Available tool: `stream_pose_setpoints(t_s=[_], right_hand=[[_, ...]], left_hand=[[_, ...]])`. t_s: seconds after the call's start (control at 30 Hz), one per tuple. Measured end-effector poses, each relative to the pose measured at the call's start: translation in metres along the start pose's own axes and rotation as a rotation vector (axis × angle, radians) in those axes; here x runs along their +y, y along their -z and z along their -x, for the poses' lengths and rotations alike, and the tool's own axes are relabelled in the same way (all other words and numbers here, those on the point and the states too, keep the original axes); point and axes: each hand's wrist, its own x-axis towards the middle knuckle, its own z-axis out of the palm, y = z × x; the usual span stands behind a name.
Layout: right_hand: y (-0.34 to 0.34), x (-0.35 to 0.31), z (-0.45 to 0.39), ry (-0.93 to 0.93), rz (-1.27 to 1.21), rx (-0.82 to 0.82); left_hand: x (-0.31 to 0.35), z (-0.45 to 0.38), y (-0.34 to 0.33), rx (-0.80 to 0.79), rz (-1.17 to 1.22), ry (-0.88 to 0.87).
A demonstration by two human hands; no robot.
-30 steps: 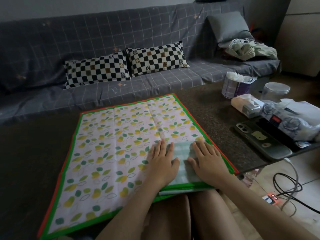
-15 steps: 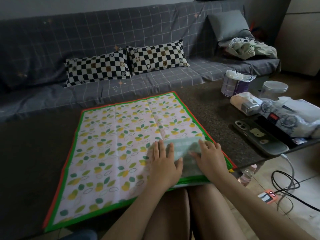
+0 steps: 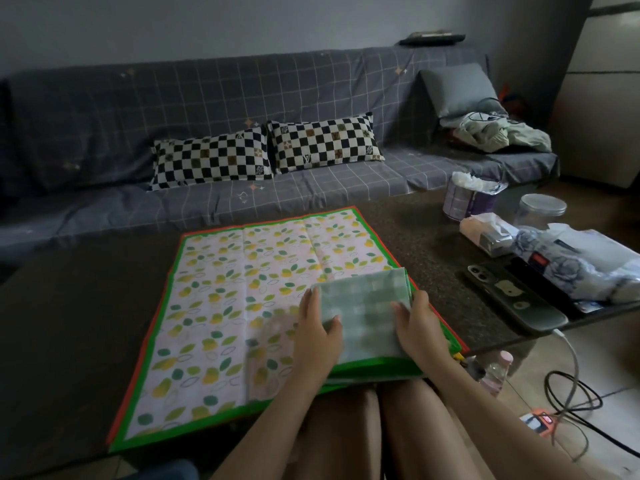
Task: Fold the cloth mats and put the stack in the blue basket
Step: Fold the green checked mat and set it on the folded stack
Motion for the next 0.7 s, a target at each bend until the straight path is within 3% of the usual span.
stream_pose_setpoints(t_s=[0.13,0.27,0.5,0.7], right_hand=[[-0.007,-0.023,0.002,0.001,-0.164,0.010],[-0.030,-0.050,0.004,0.034,-0.221,-0.043],[-0.090,-0.112,0.009,0.283,-0.244,-0.242],[-0.161,-0.167,0.023,0.420,-0.125,-0.458]], left_hand=[[0.002,0.006,0.031,0.063,0.118,0.023],[-0.005,0.007,0.070,0.077,0.059,0.072],[-0.044,0.000,0.154,0.282,-0.095,0.132],[-0.092,0.000,0.226,0.339,-0.170,0.249]])
